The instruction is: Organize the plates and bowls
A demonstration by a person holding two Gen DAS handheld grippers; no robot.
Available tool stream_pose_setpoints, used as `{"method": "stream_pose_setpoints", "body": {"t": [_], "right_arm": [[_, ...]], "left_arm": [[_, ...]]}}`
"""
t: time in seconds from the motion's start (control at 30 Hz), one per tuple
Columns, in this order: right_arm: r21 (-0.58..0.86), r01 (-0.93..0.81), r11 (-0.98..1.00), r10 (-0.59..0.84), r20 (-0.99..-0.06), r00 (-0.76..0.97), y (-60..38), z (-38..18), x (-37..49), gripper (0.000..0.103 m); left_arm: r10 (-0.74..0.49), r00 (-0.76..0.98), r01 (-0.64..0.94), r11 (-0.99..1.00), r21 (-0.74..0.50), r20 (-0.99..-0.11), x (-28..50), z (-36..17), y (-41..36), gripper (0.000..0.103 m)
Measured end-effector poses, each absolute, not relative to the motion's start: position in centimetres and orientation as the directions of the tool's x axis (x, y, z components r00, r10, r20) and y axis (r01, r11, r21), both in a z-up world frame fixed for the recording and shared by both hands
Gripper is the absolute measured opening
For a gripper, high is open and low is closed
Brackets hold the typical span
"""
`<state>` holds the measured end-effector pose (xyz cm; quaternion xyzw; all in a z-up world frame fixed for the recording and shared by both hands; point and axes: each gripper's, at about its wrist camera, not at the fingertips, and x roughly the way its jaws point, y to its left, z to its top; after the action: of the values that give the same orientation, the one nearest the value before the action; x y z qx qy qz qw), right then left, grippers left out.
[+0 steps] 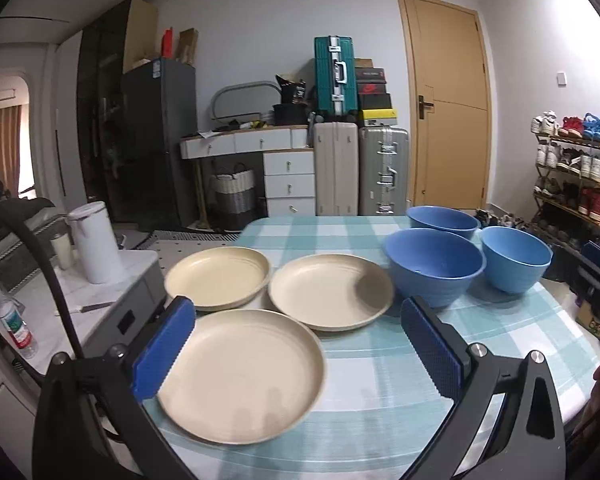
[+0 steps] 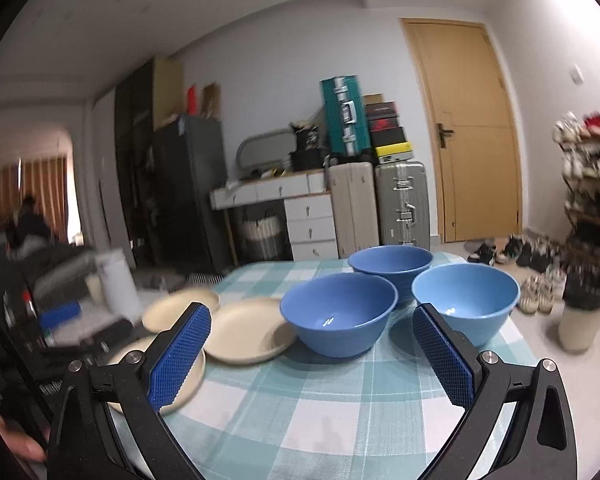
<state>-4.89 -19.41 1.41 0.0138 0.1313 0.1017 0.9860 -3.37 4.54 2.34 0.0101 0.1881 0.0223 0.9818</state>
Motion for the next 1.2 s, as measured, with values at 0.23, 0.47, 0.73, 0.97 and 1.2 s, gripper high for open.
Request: {"method": "stream_pose_setpoints", "body": {"t": [0.23,0.47,0.73,0.97,1.2], "right_arm": [[-0.016,-0.208,0.978,0.185,-0.395,0.9,-14.9,0.1,-1.6,0.102],[0.151,-0.199,0.968,0.248,-0.483,0.84,-14.2,-1.0,2.7,0.102],[0.42,-0.094,0.903,0.358,-0.613,0.705,-11.9,-5.0,9.3,0.102],[0.533,0.063,0.844,0.354,-0.641,0.681,-11.4,-7.8,11.8,0.091],[0.563,-0.049,0.825,0.432,-0.572,0.698,-9.4,-5.2,11.0,0.091]], "left_arm": [[0.069,0.907,-0.098,0.994,-0.05,-0.415,-2.8,1.7,9.1,0.103],[0.073,0.881,-0.182,0.964,-0.192,-0.467,-1.8,1.5,13.0,0.103],[0.068,0.855,-0.236,0.933,-0.27,-0.514,-0.9,0.4,15.5,0.103],[0.083,0.849,-0.227,0.949,-0.219,-0.522,0.1,1.2,16.3,0.103],[0.143,0.83,-0.294,0.933,-0.206,-0.539,3.7,3.5,22.6,0.103]]}}
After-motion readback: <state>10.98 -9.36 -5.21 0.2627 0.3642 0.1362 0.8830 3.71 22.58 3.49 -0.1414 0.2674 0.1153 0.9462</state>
